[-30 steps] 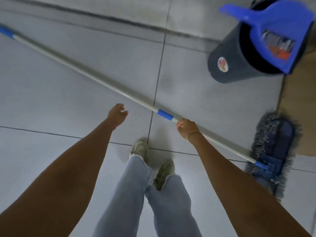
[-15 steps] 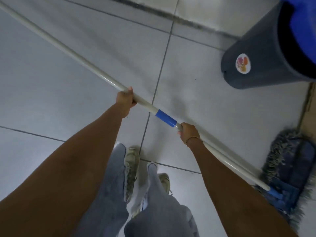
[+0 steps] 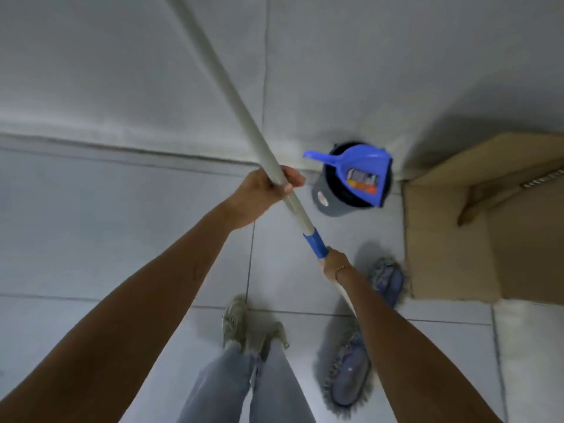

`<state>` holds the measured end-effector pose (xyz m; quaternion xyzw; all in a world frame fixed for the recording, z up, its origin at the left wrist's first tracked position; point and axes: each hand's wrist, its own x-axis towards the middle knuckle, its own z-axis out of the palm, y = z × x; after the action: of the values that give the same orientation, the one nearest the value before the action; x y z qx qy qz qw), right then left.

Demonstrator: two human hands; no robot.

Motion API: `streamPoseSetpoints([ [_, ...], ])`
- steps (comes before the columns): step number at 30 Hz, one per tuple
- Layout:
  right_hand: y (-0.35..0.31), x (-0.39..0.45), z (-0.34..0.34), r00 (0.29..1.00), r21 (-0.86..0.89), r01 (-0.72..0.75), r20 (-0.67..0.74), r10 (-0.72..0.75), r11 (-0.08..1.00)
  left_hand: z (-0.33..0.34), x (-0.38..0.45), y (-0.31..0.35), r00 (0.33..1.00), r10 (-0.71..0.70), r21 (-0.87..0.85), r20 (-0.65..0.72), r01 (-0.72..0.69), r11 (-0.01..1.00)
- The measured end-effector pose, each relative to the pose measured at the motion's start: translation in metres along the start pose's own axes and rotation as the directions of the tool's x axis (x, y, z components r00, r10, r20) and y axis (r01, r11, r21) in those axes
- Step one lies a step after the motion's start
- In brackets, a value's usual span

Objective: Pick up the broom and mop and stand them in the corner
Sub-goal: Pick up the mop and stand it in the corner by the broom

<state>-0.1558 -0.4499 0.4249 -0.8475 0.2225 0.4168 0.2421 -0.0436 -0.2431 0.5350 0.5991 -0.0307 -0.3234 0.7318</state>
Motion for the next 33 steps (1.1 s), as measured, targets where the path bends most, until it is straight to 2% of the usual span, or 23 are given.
streamPoseSetpoints([
  [4,0.005,-0.07,-0.044,0.992,0.2,-0.024,-0.115,0.047,0.98,0.072,-0.005,0.098,0.966,0.051,0.157,0.255,-0.093,0.983],
  [6,0.011,-0.109,-0.064,0.978,0.303,-0.02,-0.19,0.081,0.953,0.115,-0.009,0.137,0.927,0.081,0.213,0.365,-0.168,0.962],
  [10,0.024,-0.155,-0.095,0.926,0.45,0.017,-0.343,0.156,0.893,0.184,-0.006,0.186,0.872,0.162,0.233,0.462,-0.296,0.926],
  [13,0.042,-0.183,-0.108,0.85,0.559,0.055,-0.461,0.255,0.827,0.237,-0.007,0.205,0.841,0.2,0.262,0.503,-0.369,0.892],
  [19,0.097,-0.224,-0.122,0.755,0.695,0.1,-0.519,0.401,0.712,0.332,-0.024,0.207,0.766,0.207,0.242,0.609,-0.428,0.871],
  [27,0.2,-0.248,-0.151,0.704,0.762,0.154,-0.531,0.472,0.629,0.461,-0.037,0.187,0.651,0.223,0.224,0.726,-0.53,0.818],
  [30,0.238,-0.251,-0.166,0.689,0.769,0.208,-0.554,0.468,0.604,0.507,-0.032,0.183,0.656,0.226,0.244,0.72,-0.544,0.803],
  [33,0.277,-0.251,-0.189,0.703,0.755,0.259,-0.575,0.418,0.603,0.552,-0.021,0.182,0.671,0.259,0.234,0.695,-0.552,0.801],
])
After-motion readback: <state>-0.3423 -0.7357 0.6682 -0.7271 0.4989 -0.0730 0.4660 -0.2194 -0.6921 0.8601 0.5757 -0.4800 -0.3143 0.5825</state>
